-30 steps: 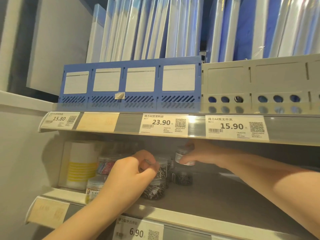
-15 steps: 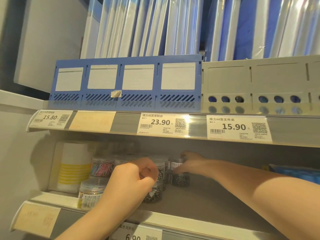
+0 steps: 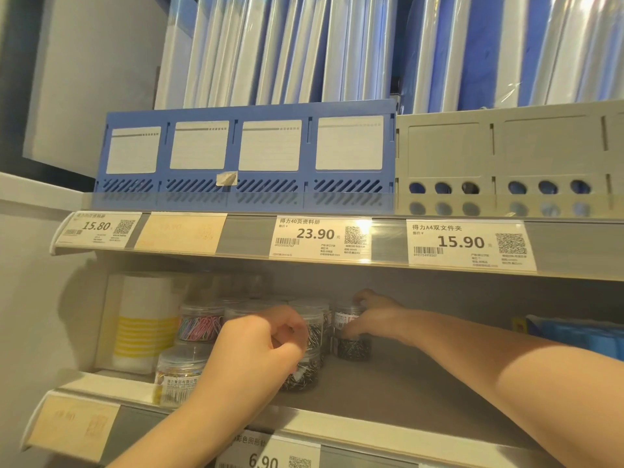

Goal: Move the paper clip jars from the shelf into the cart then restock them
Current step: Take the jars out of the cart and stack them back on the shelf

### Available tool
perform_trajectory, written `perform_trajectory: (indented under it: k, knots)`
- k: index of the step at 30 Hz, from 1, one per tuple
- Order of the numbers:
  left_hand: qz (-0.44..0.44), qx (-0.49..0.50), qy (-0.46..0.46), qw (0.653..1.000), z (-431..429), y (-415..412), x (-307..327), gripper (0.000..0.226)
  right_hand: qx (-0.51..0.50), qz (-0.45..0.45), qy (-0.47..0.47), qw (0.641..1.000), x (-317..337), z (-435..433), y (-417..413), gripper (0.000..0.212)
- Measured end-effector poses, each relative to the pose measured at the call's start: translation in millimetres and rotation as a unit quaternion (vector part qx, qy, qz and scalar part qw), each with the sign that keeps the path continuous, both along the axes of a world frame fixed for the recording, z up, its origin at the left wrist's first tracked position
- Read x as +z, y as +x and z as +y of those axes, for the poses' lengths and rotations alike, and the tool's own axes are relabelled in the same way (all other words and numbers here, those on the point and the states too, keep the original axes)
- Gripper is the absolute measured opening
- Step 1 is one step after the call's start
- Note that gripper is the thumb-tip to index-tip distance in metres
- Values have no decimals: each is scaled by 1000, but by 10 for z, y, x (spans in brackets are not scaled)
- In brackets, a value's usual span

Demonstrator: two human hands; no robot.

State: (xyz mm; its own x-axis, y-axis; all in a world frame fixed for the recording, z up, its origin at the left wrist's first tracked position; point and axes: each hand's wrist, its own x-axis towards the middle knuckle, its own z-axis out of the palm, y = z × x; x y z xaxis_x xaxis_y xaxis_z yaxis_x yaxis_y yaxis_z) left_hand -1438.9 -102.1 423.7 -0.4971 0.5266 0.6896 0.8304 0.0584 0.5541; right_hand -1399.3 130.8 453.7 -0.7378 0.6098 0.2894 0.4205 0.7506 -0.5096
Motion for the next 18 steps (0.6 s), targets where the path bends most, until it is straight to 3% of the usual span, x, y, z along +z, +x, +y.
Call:
perform_trajectory:
  k: [18]
  knots:
    - [-2,1,0,1000,18,-17,-12,38,21,42,-48,998,-60,28,-16,81]
